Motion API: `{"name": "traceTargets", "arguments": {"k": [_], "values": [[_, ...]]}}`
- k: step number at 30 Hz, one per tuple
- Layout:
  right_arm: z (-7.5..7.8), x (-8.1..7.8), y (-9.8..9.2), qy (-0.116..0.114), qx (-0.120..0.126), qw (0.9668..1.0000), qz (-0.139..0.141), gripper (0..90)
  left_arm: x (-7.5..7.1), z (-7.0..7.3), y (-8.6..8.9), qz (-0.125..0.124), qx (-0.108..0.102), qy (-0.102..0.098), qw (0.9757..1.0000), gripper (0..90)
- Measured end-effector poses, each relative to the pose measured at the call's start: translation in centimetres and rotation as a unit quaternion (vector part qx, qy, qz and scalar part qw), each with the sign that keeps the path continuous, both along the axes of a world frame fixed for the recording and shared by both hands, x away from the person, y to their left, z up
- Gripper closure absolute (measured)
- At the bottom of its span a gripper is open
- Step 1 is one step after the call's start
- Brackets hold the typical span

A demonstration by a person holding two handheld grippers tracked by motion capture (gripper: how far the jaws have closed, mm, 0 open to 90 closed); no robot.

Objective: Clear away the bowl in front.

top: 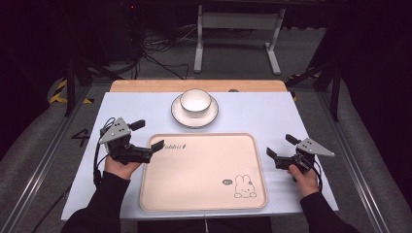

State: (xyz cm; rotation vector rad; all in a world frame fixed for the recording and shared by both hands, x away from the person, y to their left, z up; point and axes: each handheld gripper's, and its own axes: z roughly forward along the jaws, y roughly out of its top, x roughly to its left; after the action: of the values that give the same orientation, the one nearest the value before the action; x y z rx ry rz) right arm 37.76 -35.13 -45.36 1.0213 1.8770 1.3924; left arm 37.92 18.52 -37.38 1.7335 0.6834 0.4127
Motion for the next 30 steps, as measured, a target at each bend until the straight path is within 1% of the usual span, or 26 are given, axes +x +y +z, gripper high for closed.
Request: {"name": "traceTargets", "arguments": {"k": [5,6,7,9,15,19,20,23,28,29,30], "values": [[0.0,0.0,0.0,0.000,0.000,1.0000,0.000,3.1,0.7,0.4,-0.9,-0.012,-0.005,-0.001,0.9999,0.5],[0.0,0.0,0.0,0.000,0.001,1.0000,-0.001,3.1,1.1,0.5,-1.3,-0.017,0.002,-0.001,0.9998,0.5],[0.0,0.0,0.0,0.000,0.001,1.0000,-0.001,3.1,1.1,0.5,-1.3,-0.017,0.002,-0.001,0.9998,0.4],[0.0,0.0,0.0,0.000,0.001,1.0000,0.000,3.0,1.5,0.8,-2.1,-0.027,0.009,0.002,0.9996,0.4],[0.0,0.0,0.0,-0.001,0.002,1.0000,0.000,3.1,2.4,1.2,-3.4,-0.041,0.020,-0.001,0.9990,0.3],[0.0,0.0,0.0,-0.001,0.001,1.0000,0.001,3.0,3.1,1.2,-4.1,-0.046,0.012,0.004,0.9989,0.3],[0.0,0.0,0.0,-0.001,0.002,1.0000,0.001,3.0,3.2,1.2,-4.2,-0.046,0.010,0.011,0.9988,0.3],[0.0,0.0,0.0,-0.001,0.002,1.0000,0.001,3.0,3.7,1.4,-4.6,-0.047,0.008,0.014,0.9988,0.3],[0.0,0.0,-0.1,-0.002,0.003,1.0000,0.002,3.0,4.4,1.7,-5.2,-0.049,0.003,0.010,0.9988,0.3],[0.0,0.0,-0.1,-0.002,0.003,1.0000,0.002,3.0,4.6,1.8,-5.3,-0.050,0.004,0.013,0.9986,0.2],[0.0,0.0,-0.1,-0.002,0.003,1.0000,0.002,3.0,5.0,1.7,-5.5,-0.058,0.003,0.017,0.9982,0.2]]}}
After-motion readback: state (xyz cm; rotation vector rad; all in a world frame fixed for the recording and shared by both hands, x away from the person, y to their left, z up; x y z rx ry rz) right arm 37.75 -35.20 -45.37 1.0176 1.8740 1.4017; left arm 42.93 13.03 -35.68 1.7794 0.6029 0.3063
